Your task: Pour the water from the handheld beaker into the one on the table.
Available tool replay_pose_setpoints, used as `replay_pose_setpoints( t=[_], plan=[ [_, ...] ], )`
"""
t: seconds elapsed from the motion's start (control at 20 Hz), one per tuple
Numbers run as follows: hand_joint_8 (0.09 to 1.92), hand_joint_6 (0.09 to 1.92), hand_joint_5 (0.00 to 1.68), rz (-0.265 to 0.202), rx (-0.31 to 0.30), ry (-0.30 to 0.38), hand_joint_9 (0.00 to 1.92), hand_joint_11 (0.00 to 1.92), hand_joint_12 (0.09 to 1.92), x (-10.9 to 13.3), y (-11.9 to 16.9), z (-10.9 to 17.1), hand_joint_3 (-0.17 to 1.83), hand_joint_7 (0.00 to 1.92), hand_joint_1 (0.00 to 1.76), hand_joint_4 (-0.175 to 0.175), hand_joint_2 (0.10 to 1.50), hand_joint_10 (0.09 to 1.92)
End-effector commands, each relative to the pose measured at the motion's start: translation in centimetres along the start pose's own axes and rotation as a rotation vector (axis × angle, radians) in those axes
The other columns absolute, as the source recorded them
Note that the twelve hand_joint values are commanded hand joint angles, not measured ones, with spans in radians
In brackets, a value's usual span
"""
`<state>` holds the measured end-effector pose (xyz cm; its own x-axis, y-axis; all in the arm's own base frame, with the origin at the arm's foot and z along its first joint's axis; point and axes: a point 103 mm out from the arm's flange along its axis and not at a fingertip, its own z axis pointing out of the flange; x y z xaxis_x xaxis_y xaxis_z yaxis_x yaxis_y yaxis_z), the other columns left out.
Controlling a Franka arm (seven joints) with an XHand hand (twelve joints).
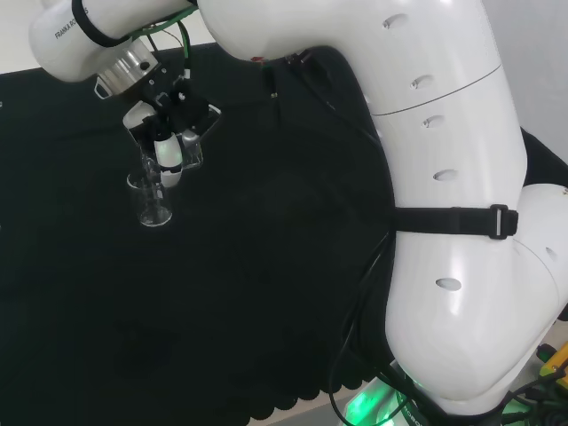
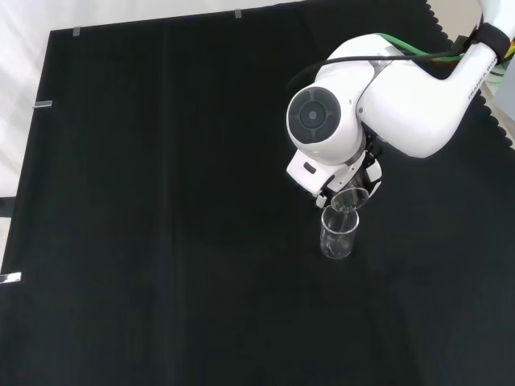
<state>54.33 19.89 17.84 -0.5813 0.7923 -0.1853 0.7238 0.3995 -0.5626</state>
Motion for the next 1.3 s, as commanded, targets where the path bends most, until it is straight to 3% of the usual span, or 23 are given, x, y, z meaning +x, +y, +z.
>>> replay_pose_setpoints(
  t=[0.05, 1.3],
  plan=[
    [0.35, 0.61, 1.36, 0.007, 0.005, -0.010, 1.46, 1.14, 0.76, -0.2, -0.2, 0.0, 0.96, 1.55, 1.45, -0.175, 0.41, 0.51],
    [0.36, 0.62, 1.36, 0.007, 0.053, -0.070, 1.46, 1.15, 0.76, 0.9, 0.2, -0.6, 0.96, 1.55, 1.45, -0.175, 0.41, 0.52]
  ],
)
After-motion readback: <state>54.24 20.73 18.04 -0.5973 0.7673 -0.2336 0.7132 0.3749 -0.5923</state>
